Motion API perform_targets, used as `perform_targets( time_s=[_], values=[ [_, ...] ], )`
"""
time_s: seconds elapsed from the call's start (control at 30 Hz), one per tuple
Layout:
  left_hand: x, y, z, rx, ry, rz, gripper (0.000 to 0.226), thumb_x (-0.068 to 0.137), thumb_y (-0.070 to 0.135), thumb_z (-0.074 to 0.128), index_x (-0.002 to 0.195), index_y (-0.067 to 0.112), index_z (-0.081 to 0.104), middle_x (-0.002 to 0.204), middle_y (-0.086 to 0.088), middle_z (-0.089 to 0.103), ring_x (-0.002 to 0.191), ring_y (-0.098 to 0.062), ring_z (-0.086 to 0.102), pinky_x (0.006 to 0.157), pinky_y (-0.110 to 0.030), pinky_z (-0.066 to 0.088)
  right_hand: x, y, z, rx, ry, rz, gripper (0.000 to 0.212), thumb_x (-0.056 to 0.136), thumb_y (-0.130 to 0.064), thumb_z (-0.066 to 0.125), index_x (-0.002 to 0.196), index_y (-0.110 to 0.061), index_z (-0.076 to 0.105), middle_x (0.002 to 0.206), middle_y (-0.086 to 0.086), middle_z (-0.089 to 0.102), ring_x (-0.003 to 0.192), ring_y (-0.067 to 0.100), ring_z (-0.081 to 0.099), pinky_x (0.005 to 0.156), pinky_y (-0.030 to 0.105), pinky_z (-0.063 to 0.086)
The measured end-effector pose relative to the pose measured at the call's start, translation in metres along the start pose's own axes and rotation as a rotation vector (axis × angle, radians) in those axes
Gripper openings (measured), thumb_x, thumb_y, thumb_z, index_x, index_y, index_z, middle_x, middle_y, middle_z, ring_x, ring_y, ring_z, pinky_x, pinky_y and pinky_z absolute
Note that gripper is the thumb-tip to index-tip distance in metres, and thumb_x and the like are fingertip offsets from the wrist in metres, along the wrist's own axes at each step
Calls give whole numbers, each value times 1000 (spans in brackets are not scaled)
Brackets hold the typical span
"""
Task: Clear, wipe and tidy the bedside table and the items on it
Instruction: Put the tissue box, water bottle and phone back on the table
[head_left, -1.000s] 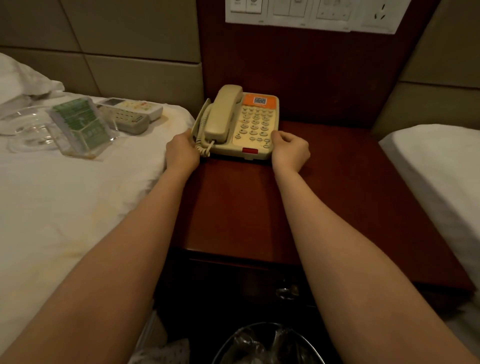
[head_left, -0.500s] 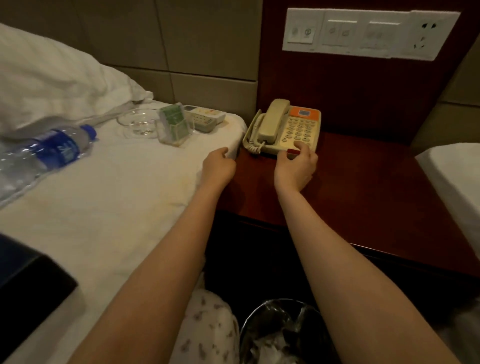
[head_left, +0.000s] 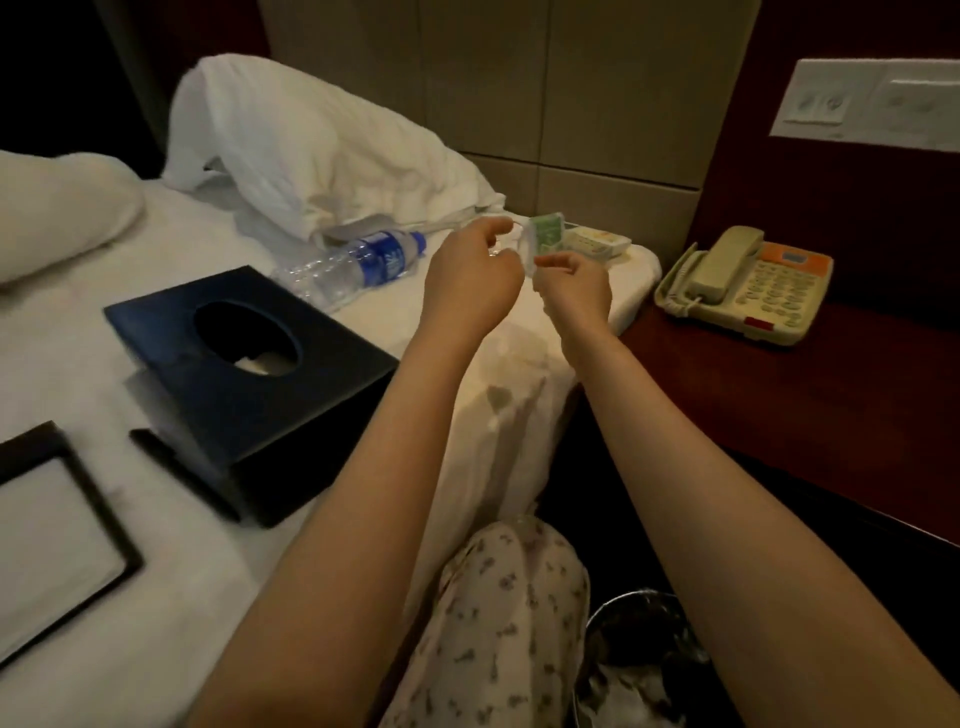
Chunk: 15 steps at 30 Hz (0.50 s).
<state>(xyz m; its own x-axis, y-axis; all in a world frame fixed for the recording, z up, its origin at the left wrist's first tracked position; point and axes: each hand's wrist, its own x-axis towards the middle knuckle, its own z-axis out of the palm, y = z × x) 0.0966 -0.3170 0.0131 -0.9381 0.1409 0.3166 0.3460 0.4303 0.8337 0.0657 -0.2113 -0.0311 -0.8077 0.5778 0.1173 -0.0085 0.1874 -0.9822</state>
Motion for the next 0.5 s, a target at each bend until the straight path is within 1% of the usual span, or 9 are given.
perform_targets(
  time_s=[0.13,0.2,0.27,0.3,0.33,0.4,0.5],
  values=[
    [-10,-10,-42,109,84,9,39,91,10,43,127,18,57,132,-3,56,118,-18,53,96,-28,43,-26,-20,28,37,-229,-23,20,80,-1,54,92,-15,64,86,1,61,83,17,55,70,27,46],
    [-14,-21,-59,207,101,-34,38,91,12,43,125,18,59,127,-2,59,111,-18,55,87,-25,41,-38,-29,40,16,-315,-11,19,82,-2,55,94,-13,65,86,3,61,81,18,55,64,25,46],
    [-16,-31,-74,371,73,-115,35,91,14,42,120,15,61,120,-5,61,98,-20,54,76,-28,39,-50,-37,51,-6,-390,-2,17,84,-4,55,96,-13,64,91,6,61,82,18,56,62,24,46],
    [-18,-37,-82,444,54,-163,34,90,16,43,119,12,61,117,-9,61,96,-22,53,74,-31,39,-55,-40,55,-19,-421,-1,14,85,-6,56,96,-13,62,94,6,61,83,17,56,63,23,46],
    [-20,-42,-89,493,39,-211,34,90,18,43,118,10,59,117,-12,60,99,-26,54,76,-34,41,-59,-42,59,-33,-448,1,11,87,-8,57,94,-15,60,97,6,61,85,17,56,63,23,46],
    [-24,-54,-104,565,28,-280,37,88,20,44,120,6,57,120,-18,57,110,-36,52,88,-42,43,-68,-45,68,-69,-507,6,9,87,-14,59,96,-15,59,104,7,61,87,17,57,62,22,46],
    [-30,-69,-124,637,67,-358,42,88,26,44,127,12,52,131,-21,48,121,-40,42,102,-46,37,-80,-50,78,-191,-619,-4,28,85,-27,64,110,-15,60,106,3,58,87,16,54,57,21,41]
  ],
)
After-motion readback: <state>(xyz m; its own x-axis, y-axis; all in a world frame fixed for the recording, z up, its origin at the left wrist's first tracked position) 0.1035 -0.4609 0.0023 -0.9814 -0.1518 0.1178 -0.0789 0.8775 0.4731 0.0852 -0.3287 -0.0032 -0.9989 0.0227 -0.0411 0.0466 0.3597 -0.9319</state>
